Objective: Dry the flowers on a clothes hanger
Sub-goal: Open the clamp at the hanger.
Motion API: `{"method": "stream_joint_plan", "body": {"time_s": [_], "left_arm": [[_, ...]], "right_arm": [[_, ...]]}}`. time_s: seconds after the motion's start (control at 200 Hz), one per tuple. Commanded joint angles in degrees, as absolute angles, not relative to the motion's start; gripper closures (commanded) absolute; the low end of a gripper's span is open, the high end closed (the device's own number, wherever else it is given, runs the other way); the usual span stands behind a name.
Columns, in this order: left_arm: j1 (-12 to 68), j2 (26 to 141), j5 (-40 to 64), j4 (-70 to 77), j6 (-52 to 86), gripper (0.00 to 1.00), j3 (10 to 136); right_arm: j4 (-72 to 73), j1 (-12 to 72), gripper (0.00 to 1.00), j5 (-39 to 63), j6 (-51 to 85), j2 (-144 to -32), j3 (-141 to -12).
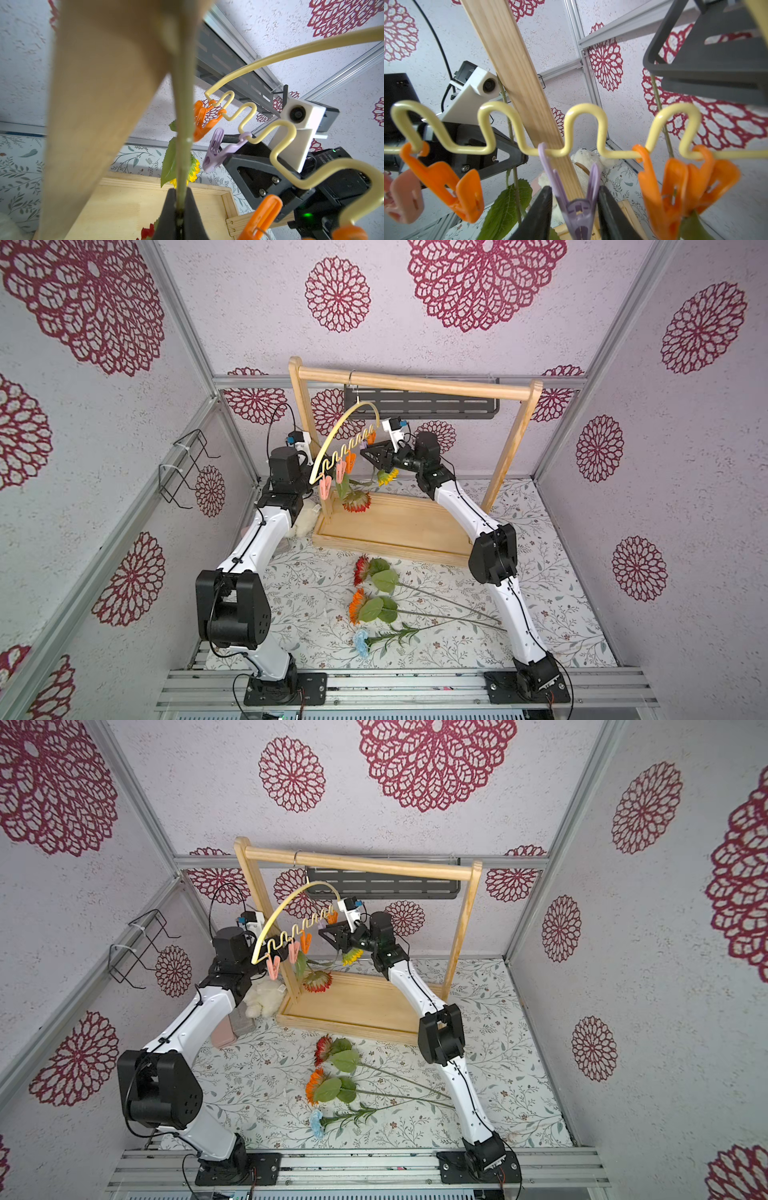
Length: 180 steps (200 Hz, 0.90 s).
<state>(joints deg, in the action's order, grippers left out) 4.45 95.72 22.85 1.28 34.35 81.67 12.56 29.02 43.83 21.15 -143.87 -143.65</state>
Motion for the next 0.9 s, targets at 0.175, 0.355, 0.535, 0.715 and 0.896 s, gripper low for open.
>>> {"method": "stream_joint_plan", "body": {"time_s": [0.175, 0.355, 0.535, 0.715, 0.896], "left_arm": [[5.4, 98.2, 22.9, 4.4, 35.2, 1.00, 84.1], [5.5, 99.3, 23.0, 5.1, 35.8, 1.00, 85.0], [5.6, 99.9, 22.9, 5.5, 36.0, 1.00, 85.2], [5.6, 100.5, 23.5, 7.2, 36.6, 1.00, 85.3], [5.6, 101.0, 23.8, 7.8, 36.5, 1.00, 86.0]], "right_arm": [[14.3, 28.4, 0.59, 44.8, 21.3, -138.9, -145.8], [13.4, 28.3, 0.49, 44.1, 21.0, -139.3, -145.8], [12.8, 28.4, 0.48, 43.5, 20.7, -139.8, -145.8], [14.3, 28.5, 0.44, 44.3, 21.6, -140.6, -145.8], [16.7, 28.6, 0.42, 45.5, 22.2, -141.8, -145.8]]}}
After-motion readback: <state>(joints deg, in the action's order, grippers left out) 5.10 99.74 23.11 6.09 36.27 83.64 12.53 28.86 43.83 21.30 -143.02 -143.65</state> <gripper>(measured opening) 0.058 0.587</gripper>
